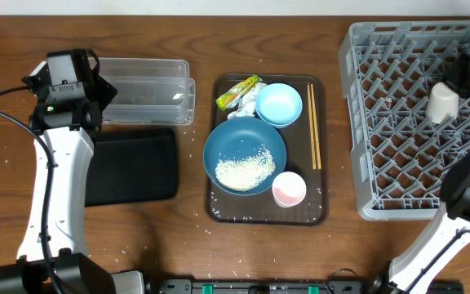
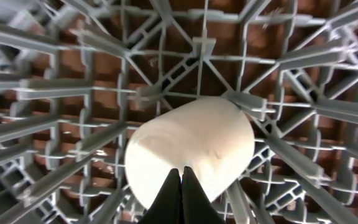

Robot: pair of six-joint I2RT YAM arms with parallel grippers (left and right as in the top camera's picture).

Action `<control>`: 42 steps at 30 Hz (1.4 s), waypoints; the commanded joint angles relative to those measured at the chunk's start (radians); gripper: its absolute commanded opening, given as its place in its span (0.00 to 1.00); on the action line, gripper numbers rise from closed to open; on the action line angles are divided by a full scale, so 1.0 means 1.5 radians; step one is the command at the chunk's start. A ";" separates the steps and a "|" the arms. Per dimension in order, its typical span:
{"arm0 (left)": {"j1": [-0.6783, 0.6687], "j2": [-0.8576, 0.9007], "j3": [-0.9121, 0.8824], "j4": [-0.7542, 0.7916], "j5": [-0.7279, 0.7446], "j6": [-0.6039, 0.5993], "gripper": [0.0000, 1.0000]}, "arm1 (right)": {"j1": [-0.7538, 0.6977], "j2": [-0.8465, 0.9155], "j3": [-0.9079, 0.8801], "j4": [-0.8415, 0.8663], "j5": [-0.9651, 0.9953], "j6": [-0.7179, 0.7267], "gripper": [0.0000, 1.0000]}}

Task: Sort waste into correct bins and load items into the dishwasher rack
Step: 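Lower the white cup upside down into the rack and open the right gripper, then reach the right gripper to the pink cup and grasp it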

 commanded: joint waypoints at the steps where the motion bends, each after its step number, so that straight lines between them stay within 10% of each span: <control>1: 0.003 0.005 -0.004 -0.002 -0.001 -0.003 0.99 | 0.008 -0.001 0.003 -0.001 -0.006 0.004 0.01; 22: 0.003 0.005 -0.004 -0.002 -0.001 -0.003 0.99 | 0.012 -0.132 0.003 -0.076 0.031 0.026 0.02; 31: 0.003 0.005 -0.004 -0.002 -0.001 -0.003 0.99 | 0.084 -0.171 0.003 -0.075 -0.404 -0.178 0.30; 34: 0.003 0.005 -0.004 -0.002 -0.001 -0.003 0.99 | 0.144 -0.170 0.003 -0.107 -0.413 -0.213 0.47; 42: 0.003 0.005 -0.004 -0.002 -0.001 -0.003 0.99 | 0.366 -0.170 0.003 -0.277 -0.269 -0.239 0.49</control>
